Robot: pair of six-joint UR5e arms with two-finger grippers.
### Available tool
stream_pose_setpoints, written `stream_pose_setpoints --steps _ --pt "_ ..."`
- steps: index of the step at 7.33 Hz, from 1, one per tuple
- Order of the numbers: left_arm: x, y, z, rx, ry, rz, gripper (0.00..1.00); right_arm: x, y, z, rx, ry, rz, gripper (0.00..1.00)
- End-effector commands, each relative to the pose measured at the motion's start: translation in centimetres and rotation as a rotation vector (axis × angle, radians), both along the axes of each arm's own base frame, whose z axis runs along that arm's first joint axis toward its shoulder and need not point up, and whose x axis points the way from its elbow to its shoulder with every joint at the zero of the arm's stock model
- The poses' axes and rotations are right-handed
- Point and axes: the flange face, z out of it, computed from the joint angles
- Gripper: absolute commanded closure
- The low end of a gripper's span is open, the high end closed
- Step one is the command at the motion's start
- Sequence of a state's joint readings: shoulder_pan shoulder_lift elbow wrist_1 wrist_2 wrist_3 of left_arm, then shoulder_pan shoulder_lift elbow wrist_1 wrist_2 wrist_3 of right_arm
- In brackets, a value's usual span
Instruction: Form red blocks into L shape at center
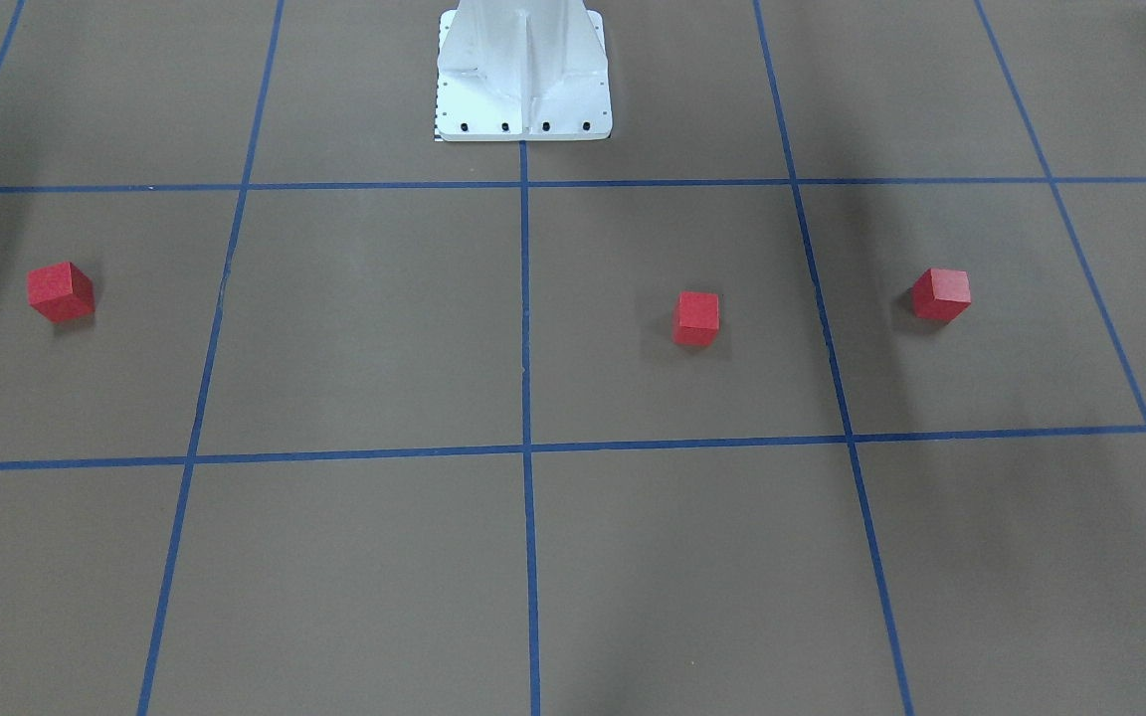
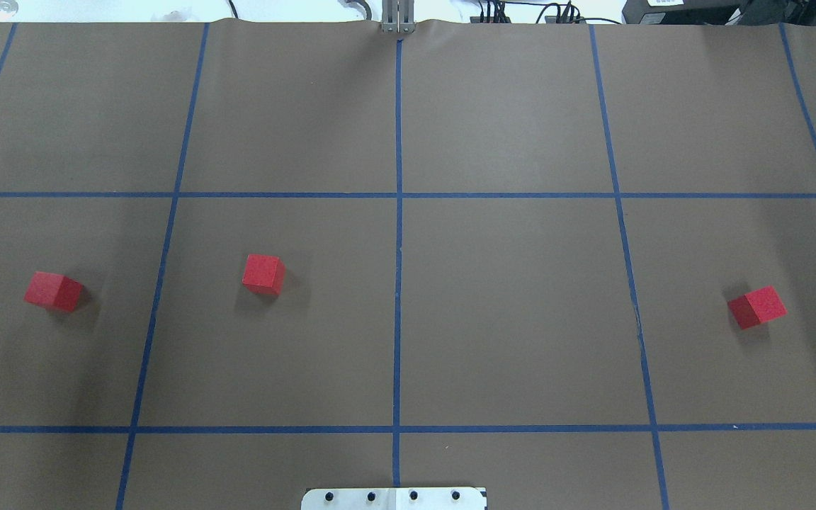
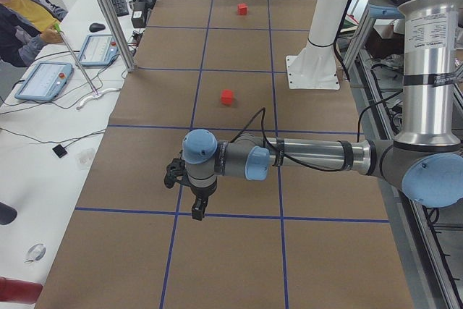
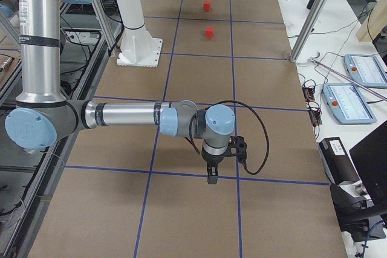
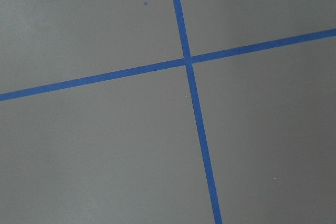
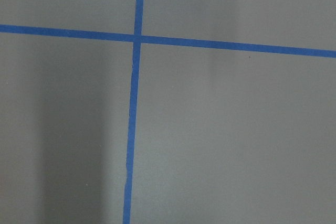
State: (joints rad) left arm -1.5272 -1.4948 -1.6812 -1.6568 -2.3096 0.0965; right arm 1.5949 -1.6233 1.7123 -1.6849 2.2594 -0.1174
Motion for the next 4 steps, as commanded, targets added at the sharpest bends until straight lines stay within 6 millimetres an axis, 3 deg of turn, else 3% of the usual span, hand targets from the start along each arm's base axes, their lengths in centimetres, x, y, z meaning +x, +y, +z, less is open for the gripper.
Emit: stream_pose_setpoints --steps 1,2,4 --pt "0.3 -0.9 -2.3 0.050 0.001 0.001 0.00 0.0 -1.5 -5.0 0.102 0.005 0.002 0.00" --pt "0.3 -1.2 -2.7 0.066 0.000 -0.001 0.00 0.0 -3.0 -6.3 0.123 0.006 0.003 0.00" --pt "0.4 -2.8 -5.1 0.132 0.014 0.002 0.00 -0.4 -3.5 -5.4 0.151 -0.044 -0.001 0.00"
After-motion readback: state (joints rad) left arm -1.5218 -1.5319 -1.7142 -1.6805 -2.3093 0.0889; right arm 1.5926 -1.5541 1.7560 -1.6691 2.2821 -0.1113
